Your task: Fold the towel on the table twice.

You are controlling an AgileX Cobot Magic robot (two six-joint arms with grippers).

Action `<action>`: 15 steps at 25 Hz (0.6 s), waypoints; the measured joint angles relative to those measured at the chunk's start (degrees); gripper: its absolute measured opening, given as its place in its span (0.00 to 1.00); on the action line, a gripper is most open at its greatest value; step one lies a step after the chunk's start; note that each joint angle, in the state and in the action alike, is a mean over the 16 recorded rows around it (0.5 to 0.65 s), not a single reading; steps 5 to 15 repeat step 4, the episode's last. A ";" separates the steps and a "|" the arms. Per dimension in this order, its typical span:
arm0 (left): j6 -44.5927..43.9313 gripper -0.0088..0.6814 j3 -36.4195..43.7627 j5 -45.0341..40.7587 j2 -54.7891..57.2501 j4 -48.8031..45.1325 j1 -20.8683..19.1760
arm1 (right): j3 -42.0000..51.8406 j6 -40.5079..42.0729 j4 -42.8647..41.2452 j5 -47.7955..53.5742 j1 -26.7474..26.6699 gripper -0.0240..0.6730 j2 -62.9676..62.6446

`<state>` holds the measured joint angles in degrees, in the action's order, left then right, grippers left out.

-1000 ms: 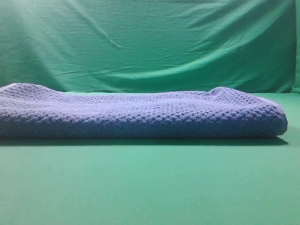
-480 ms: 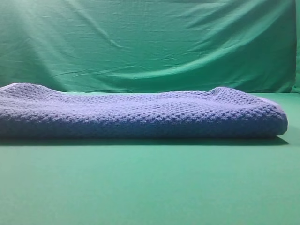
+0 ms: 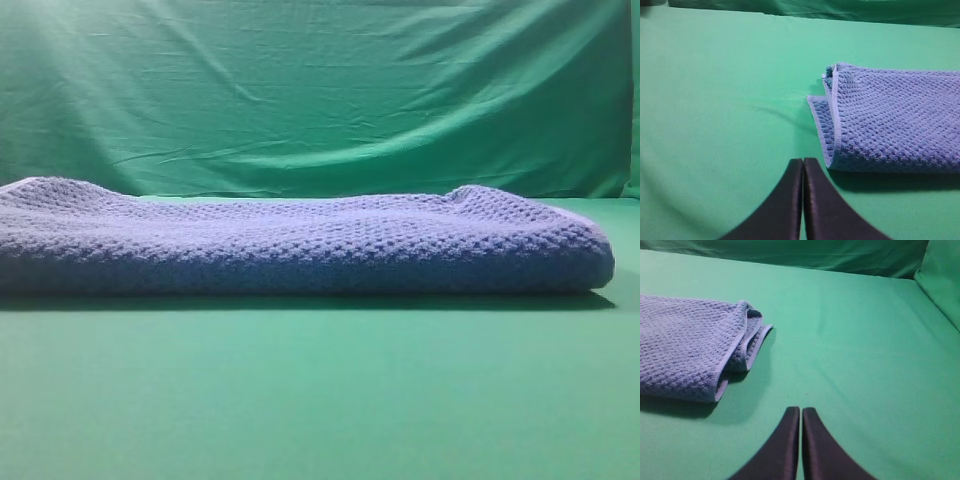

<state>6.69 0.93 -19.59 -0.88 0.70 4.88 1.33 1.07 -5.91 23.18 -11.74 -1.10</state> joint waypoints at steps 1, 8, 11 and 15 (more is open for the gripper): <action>0.00 0.01 0.00 0.00 0.00 0.00 0.00 | 0.00 0.00 0.00 0.00 0.00 0.03 0.00; 0.00 0.01 0.00 0.00 0.00 0.00 0.00 | 0.00 0.00 0.00 0.00 0.00 0.03 0.00; 0.00 0.01 0.00 0.00 0.00 0.00 0.00 | 0.00 0.00 0.00 0.00 0.00 0.03 0.00; 0.00 0.01 0.00 0.00 0.00 0.00 0.00 | 0.00 0.00 0.00 0.00 0.00 0.03 0.00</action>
